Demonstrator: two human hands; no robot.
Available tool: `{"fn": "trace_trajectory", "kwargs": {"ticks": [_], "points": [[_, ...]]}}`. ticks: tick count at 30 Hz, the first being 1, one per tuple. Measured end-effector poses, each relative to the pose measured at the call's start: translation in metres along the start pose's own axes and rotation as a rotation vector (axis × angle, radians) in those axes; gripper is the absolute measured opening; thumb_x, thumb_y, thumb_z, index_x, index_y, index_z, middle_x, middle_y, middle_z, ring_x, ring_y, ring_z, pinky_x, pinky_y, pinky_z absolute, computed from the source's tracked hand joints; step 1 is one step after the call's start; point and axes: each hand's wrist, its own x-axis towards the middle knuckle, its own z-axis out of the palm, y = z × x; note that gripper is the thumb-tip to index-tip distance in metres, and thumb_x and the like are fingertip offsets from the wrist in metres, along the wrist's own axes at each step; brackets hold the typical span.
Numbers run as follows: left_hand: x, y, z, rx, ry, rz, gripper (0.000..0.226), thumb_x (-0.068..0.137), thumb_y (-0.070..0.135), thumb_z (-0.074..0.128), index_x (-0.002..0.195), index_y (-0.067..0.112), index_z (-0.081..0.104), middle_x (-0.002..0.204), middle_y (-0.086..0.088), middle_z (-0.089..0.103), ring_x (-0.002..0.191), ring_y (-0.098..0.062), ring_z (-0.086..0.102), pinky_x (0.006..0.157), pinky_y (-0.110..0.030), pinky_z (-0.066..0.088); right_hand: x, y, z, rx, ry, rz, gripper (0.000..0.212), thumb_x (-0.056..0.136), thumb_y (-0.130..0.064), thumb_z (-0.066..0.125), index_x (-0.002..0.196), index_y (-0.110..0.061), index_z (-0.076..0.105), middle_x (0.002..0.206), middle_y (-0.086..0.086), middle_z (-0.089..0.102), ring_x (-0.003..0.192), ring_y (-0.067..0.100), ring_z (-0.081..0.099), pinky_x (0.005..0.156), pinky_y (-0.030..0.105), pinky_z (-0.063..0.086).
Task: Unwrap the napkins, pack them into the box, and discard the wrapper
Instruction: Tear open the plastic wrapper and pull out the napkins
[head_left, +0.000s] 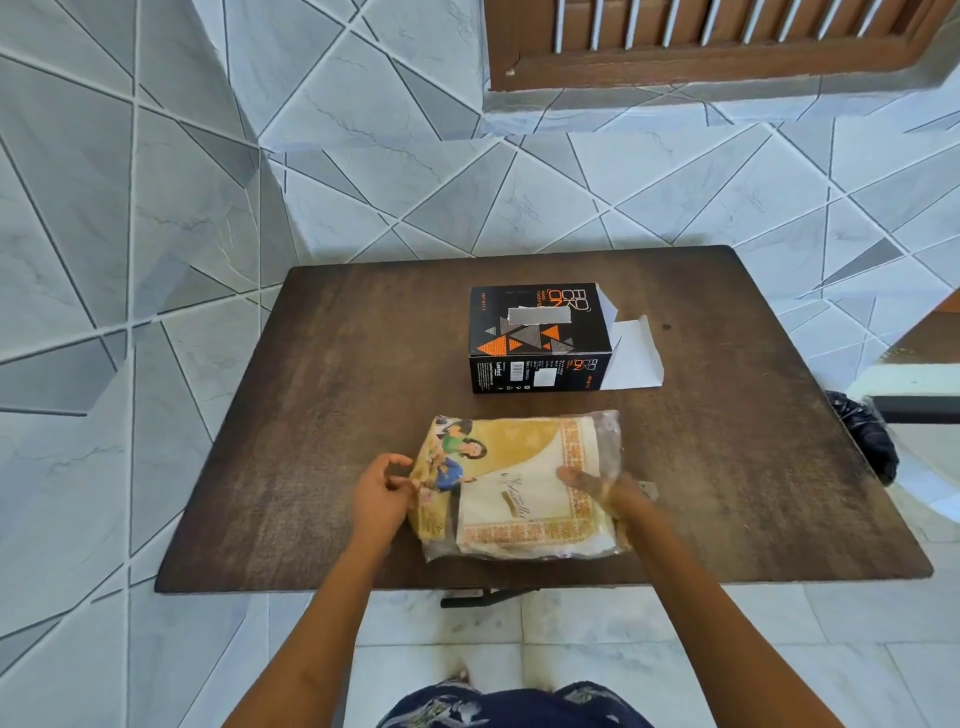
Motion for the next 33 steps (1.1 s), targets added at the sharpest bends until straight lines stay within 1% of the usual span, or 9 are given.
{"fn": "trace_trajectory", "kwargs": {"ticks": [4, 7, 9, 11, 14, 18, 22, 27, 33], "points": [[0.018, -0.016, -0.028, -0.070, 0.191, -0.069, 0.016, 0.080, 0.001, 0.064, 0.095, 0.007, 0.061, 0.101, -0.023, 0.067, 0.094, -0.036, 0.064, 0.083, -0.051, 0.053, -0.001, -0.003, -0.012, 0.046, 0.032, 0.012, 0.035, 0.079, -0.010, 0.068, 0.111, -0.001, 0.057, 0.092, 0.013, 0.068, 0.076, 0.025, 0.068, 0.056, 0.032, 0.059], [0.019, -0.012, -0.041, -0.054, 0.275, -0.135, 0.014, 0.083, 0.004, 0.061, 0.097, 0.005, 0.063, 0.104, -0.021, 0.066, 0.099, -0.037, 0.062, 0.083, -0.045, 0.052, -0.002, -0.005, -0.012, 0.059, 0.034, -0.010, 0.022, 0.080, -0.011, 0.067, 0.100, -0.006, 0.059, 0.088, 0.011, 0.068, 0.075, 0.024, 0.067, 0.051, 0.029, 0.057], [0.011, -0.003, -0.039, 0.140, 0.351, -0.041, 0.019, 0.086, 0.006, 0.056, 0.104, 0.010, 0.062, 0.113, -0.017, 0.063, 0.103, -0.034, 0.060, 0.082, -0.039, 0.047, -0.001, -0.002, -0.011, 0.067, 0.034, -0.017, 0.018, 0.080, -0.011, 0.067, 0.096, -0.008, 0.060, 0.087, 0.010, 0.068, 0.075, 0.024, 0.067, 0.050, 0.029, 0.056], [0.001, 0.009, -0.026, 0.275, 0.417, 0.215, 0.022, 0.086, 0.005, 0.054, 0.104, 0.012, 0.063, 0.116, -0.014, 0.060, 0.103, -0.030, 0.058, 0.080, -0.033, 0.044, -0.002, -0.002, -0.008, 0.068, 0.046, -0.028, 0.016, 0.080, -0.011, 0.067, 0.095, -0.010, 0.060, 0.085, 0.009, 0.068, 0.075, 0.024, 0.066, 0.051, 0.029, 0.056], [-0.005, 0.017, 0.010, 0.421, 0.131, 0.437, 0.027, 0.086, 0.011, 0.055, 0.111, 0.019, 0.063, 0.122, -0.006, 0.061, 0.104, -0.025, 0.057, 0.084, -0.032, 0.046, -0.002, -0.004, -0.007, 0.070, 0.056, -0.041, 0.016, 0.080, -0.011, 0.067, 0.094, -0.010, 0.060, 0.086, 0.009, 0.068, 0.076, 0.024, 0.066, 0.057, 0.033, 0.056], [0.007, -0.010, 0.029, 0.749, -0.219, 0.268, 0.051, 0.091, 0.032, 0.047, 0.140, 0.032, 0.035, 0.156, -0.004, 0.021, 0.140, -0.029, 0.026, 0.113, -0.046, 0.027, -0.005, -0.011, -0.013, 0.072, 0.079, -0.082, 0.015, 0.078, -0.013, 0.069, 0.091, -0.011, 0.061, 0.091, 0.013, 0.068, 0.077, 0.026, 0.067, 0.063, 0.037, 0.055], [0.019, -0.023, 0.016, 0.901, -0.253, 0.253, 0.053, 0.094, 0.044, 0.036, 0.143, 0.041, 0.018, 0.159, 0.002, 0.002, 0.146, -0.026, 0.006, 0.116, -0.048, 0.014, -0.014, -0.022, -0.021, 0.120, 0.118, -0.155, 0.015, 0.079, -0.015, 0.069, 0.093, -0.013, 0.063, 0.094, 0.012, 0.068, 0.079, 0.025, 0.067, 0.066, 0.037, 0.058], [0.038, -0.023, -0.010, 0.912, -0.183, 0.170, 0.054, 0.092, 0.046, 0.038, 0.143, 0.040, 0.021, 0.159, 0.002, 0.006, 0.145, -0.025, 0.012, 0.113, -0.052, 0.019, -0.030, -0.047, -0.009, 0.188, 0.034, -0.229, 0.022, 0.081, -0.018, 0.067, 0.101, -0.011, 0.062, 0.096, 0.010, 0.070, 0.082, 0.026, 0.069, 0.065, 0.037, 0.060], [0.041, -0.032, -0.047, 0.908, -0.095, 0.081, 0.054, 0.091, 0.046, 0.040, 0.142, 0.039, 0.024, 0.158, 0.001, 0.010, 0.143, -0.030, 0.018, 0.113, -0.054, 0.020, -0.035, -0.087, 0.043, 0.257, -0.163, -0.264, 0.019, 0.080, -0.016, 0.066, 0.100, -0.014, 0.064, 0.109, 0.014, 0.068, 0.100, 0.034, 0.065, 0.086, 0.048, 0.053]]}}
